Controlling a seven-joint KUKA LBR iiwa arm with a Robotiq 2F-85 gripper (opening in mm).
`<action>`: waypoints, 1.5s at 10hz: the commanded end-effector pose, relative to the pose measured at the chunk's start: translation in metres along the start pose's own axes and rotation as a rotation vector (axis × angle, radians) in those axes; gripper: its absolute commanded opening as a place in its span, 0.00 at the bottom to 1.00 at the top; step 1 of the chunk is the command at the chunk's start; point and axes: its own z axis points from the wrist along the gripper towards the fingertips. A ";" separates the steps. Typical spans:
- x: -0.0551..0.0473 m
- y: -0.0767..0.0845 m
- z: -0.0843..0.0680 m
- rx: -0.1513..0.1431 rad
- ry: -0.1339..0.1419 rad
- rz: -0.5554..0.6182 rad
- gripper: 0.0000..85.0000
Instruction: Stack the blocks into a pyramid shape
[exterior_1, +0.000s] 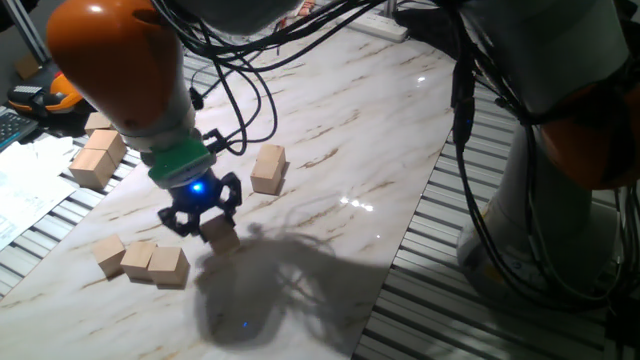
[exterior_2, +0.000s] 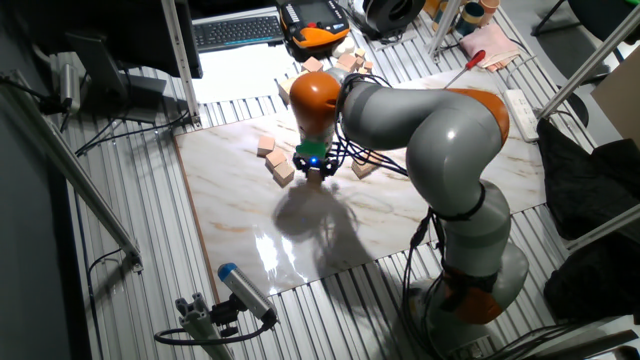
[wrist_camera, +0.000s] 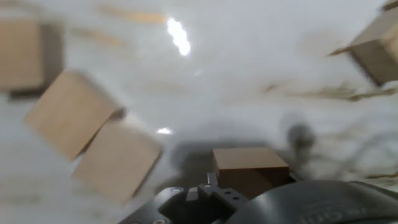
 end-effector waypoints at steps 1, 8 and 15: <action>-0.010 -0.015 0.003 0.006 0.010 0.201 0.00; -0.030 -0.050 0.007 0.010 -0.005 0.347 0.00; -0.034 -0.053 0.011 0.005 -0.013 0.373 0.00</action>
